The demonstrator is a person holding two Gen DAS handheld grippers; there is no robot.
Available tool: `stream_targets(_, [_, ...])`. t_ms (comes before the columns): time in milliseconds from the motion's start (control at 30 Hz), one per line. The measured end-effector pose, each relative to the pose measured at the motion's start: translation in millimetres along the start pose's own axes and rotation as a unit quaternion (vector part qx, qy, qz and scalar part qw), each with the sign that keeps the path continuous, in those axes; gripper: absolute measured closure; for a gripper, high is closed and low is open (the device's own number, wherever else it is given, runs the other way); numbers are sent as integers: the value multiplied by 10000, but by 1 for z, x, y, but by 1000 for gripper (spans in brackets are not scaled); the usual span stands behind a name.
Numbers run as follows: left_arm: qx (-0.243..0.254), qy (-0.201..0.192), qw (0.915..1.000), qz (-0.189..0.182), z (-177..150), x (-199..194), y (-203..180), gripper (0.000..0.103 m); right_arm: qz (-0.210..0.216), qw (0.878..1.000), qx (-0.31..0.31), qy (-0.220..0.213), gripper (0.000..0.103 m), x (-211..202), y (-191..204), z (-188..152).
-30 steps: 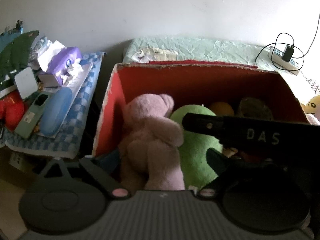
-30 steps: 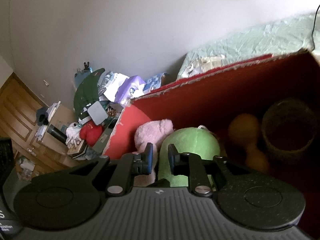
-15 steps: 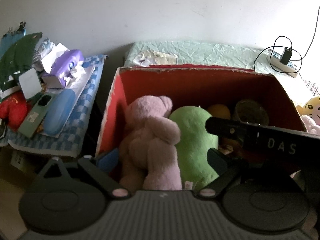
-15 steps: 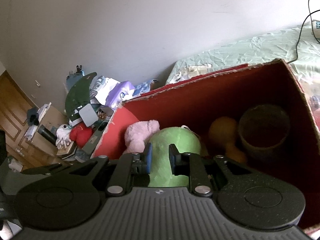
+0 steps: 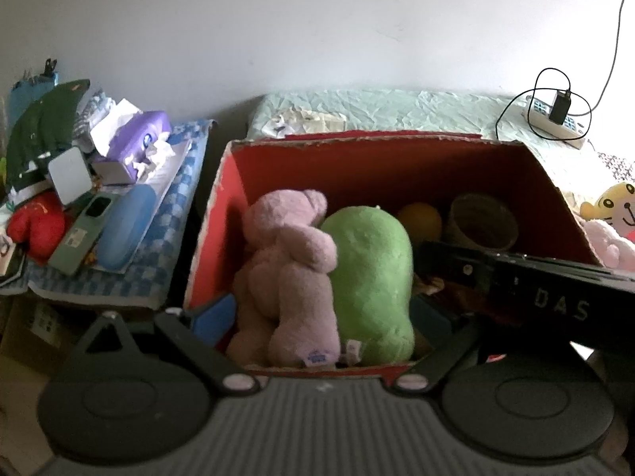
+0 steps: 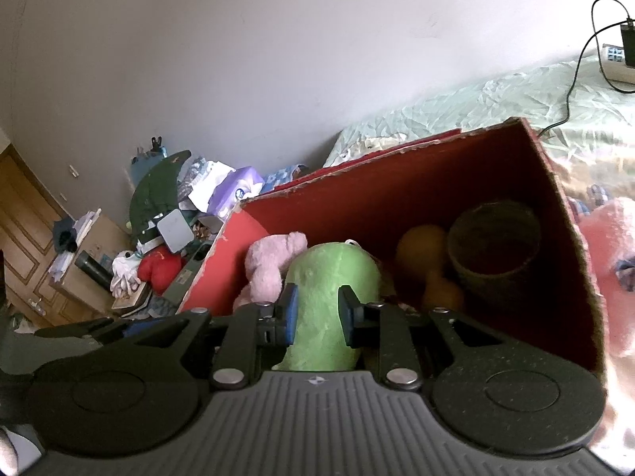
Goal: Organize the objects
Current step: 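Release the teddy bear and move the right gripper to the yellow tiger plush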
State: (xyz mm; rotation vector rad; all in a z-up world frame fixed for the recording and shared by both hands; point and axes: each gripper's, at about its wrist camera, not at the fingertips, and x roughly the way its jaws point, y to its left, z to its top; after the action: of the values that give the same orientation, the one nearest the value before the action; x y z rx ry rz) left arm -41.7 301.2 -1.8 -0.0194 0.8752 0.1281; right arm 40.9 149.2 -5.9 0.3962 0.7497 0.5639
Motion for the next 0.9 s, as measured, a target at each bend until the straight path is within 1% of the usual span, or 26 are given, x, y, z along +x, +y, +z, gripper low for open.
stream_targets(233, [53,26,10000,5,-3,-4,-15,8,-24,9999,151,-58,77,-14,-11,-5])
stream_targets(433, [14,22,10000,-64,-2,-10,-24,8,89,9996,207,-187,77,-28,-18,-5])
stream_targets(633, [58,-96,9996,-241,1,-22,-35,8,295,9983,329,-368,77,-44,-26,-3])
stream_targets(900, [379,-229,9972,-605,3,-37,-66,11,526,9949,622,-588,76,-72,-50,1])
